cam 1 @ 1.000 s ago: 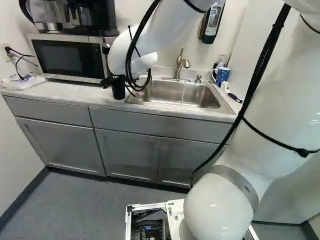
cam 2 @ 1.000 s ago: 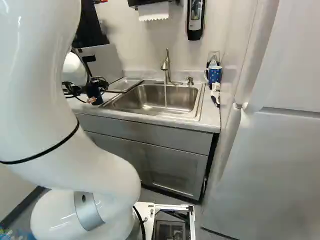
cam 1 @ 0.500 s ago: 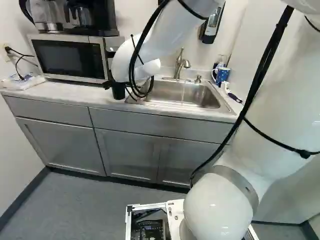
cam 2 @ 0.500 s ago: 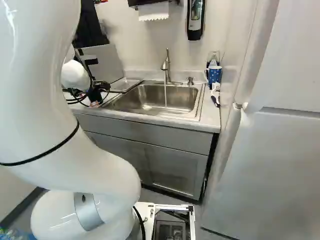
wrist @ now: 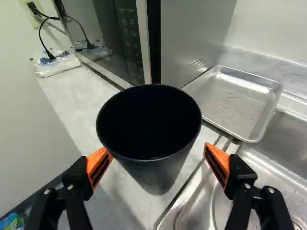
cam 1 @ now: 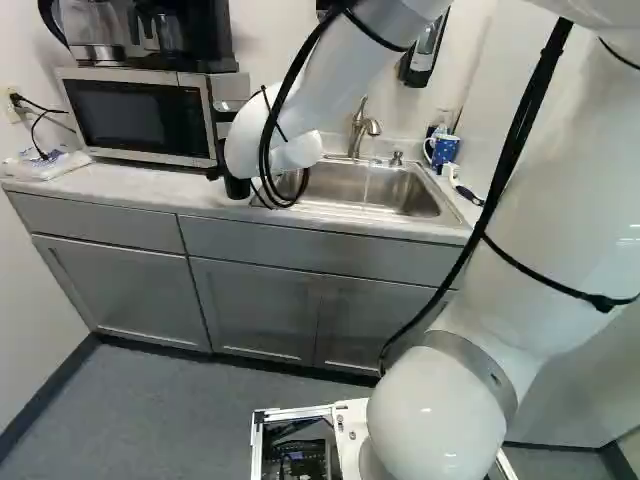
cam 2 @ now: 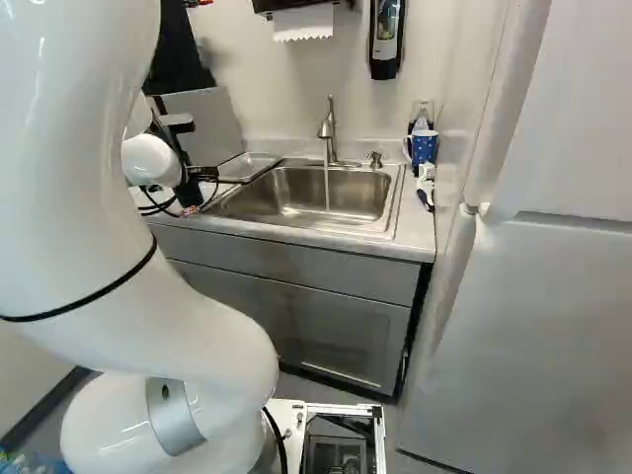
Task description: Rinse the cup and place it in the tray
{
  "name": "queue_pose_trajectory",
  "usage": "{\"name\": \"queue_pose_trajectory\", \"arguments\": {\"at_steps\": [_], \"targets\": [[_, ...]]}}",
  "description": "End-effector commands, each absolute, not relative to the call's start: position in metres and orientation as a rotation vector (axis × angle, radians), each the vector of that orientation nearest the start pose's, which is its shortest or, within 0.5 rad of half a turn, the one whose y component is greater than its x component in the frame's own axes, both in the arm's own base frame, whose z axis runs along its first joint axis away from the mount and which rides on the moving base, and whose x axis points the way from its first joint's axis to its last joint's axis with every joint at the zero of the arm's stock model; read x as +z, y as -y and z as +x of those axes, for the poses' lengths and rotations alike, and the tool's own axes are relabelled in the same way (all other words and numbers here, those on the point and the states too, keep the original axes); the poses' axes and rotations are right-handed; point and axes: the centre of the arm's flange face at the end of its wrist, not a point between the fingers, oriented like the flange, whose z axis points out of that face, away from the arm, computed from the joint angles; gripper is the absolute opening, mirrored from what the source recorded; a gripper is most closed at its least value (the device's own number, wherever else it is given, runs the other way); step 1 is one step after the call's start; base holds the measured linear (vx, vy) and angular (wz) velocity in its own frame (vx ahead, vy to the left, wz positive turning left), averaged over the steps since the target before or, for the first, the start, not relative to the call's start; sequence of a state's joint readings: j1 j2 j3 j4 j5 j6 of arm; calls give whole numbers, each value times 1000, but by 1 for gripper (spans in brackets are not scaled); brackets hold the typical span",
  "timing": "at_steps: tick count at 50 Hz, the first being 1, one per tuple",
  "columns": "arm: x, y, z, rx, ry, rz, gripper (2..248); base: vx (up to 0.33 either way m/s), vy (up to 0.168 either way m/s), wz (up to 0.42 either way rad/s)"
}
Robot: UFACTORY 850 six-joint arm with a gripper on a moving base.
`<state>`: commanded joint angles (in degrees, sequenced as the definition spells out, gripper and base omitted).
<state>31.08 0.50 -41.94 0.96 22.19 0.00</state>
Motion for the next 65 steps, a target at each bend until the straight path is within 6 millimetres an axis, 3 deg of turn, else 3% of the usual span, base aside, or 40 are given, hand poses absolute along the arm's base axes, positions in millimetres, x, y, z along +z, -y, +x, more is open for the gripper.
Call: {"name": "queue_pose_trajectory", "arguments": {"at_steps": [65], "targets": [[467, -246, 403, -1742, 571, -2109, 247, 0, 0, 0]]}}
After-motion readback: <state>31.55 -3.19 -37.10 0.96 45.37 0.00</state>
